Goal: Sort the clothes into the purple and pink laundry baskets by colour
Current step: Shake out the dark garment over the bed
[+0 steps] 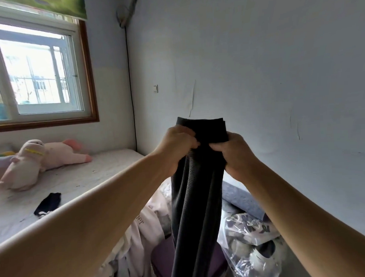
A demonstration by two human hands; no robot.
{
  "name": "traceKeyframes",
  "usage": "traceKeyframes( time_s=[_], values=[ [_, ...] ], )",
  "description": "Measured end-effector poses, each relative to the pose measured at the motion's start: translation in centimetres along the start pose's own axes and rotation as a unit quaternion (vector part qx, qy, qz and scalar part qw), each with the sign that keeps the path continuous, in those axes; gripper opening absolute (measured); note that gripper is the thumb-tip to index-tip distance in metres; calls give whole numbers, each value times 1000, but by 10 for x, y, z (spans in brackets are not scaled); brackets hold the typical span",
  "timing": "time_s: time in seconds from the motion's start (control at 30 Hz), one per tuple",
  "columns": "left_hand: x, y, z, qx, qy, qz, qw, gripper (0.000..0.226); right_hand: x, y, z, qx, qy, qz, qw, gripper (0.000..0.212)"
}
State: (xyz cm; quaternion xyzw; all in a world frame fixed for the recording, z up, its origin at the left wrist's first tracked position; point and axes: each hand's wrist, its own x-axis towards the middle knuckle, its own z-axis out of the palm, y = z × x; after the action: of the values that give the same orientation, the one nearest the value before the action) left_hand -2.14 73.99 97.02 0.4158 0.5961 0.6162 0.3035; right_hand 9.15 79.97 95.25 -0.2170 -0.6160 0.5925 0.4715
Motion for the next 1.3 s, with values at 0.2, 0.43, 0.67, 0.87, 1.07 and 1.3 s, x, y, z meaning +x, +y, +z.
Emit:
traceKeyframes(
  time_s=[0.2, 0.43, 0.67, 0.87, 1.07, 1.3],
  values=[
    [9, -30, -24, -111, -125, -72, 983, 52, 12, -11, -18, 136, -23, 51, 989, 21],
    [20, -44, -29, -174, -102, -66, 977, 19, 14, -5, -44, 157, -40, 93, 982, 32],
    [27, -19, -33, -239, -34, -41, 969, 10, -11, 43, -68, -86, -195, 207, 955, 42],
    [30, -27, -62, -208, -126, -34, 969, 53, -3, 30, -54, 104, -81, 116, 984, 28],
    [14, -103, -74, 130, -180, -160, 962, 28, 14, 20, -38, 139, 11, 102, 985, 22],
    [30, -83, -74, 29, -120, -156, 980, 24, 4, 45, -66, -143, -167, 114, 969, 99]
  ],
)
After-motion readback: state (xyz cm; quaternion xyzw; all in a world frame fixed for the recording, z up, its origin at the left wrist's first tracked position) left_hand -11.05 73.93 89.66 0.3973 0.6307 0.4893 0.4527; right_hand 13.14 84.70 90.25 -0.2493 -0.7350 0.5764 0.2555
